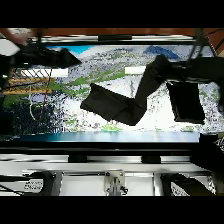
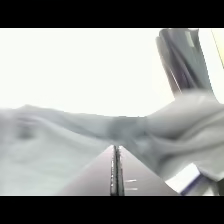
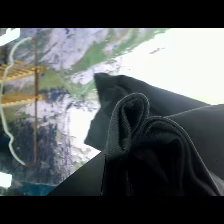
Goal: Fold the shirts.
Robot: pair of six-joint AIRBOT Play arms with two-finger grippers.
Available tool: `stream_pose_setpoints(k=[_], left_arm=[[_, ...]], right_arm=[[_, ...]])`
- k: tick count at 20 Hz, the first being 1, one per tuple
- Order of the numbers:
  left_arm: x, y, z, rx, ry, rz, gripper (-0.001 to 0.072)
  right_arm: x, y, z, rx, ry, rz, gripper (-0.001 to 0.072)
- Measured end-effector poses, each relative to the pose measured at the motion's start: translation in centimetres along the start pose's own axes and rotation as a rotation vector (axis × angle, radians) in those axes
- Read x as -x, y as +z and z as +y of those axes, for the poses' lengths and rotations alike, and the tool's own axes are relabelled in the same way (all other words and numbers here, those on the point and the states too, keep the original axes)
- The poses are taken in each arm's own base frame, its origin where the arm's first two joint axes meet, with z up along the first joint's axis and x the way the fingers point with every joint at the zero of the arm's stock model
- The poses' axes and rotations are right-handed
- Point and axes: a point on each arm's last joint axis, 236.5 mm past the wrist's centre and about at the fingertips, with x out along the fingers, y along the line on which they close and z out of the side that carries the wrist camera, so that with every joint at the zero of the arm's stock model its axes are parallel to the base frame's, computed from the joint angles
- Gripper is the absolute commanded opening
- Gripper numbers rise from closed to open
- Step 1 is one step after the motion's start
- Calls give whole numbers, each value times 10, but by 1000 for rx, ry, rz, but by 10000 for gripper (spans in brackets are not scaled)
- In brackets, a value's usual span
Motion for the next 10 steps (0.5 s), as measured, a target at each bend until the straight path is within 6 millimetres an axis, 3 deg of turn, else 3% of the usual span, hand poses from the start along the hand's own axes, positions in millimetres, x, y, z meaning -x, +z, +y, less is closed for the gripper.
stream_pose_setpoints(k=[2,5,7,10], left_arm=[[45,20,24,27,63,-78,38],[95,29,46,61,126,-127,38],[113,26,52,72,145,-126,38],[123,20,53,78,152,-107,39]], right_arm=[[-44,-15,15,9,34,33,85],[-113,-47,29,20,60,73,85],[-150,-65,34,4,69,77,86],[-196,-88,38,-69,81,66,86]])
